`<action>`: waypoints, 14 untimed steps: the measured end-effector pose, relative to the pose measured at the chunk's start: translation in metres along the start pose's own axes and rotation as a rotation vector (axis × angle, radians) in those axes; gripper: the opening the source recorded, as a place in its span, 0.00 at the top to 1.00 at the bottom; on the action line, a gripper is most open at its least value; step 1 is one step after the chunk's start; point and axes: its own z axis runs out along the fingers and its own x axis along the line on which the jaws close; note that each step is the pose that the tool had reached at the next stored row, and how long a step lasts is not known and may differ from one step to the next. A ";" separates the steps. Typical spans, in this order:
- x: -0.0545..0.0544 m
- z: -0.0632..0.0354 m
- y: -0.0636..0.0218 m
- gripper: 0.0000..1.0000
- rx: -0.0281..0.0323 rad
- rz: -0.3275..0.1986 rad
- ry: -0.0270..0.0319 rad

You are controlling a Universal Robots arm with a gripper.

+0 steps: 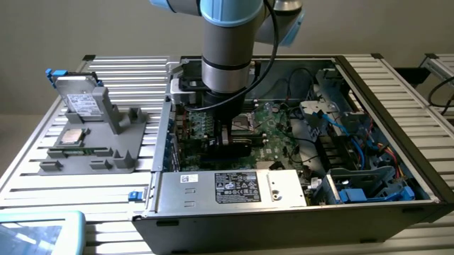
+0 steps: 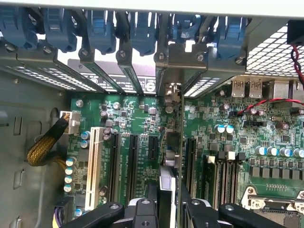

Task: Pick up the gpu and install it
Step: 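Insert the gpu into the slot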

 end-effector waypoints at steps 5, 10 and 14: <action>0.000 -0.0004 0.0001 0.73 0.0000 0.000 -0.0001; 0.000 -0.0004 0.0009 0.73 -0.0019 0.001 -0.0008; 0.000 -0.0005 0.0009 0.73 -0.0011 0.002 -0.0005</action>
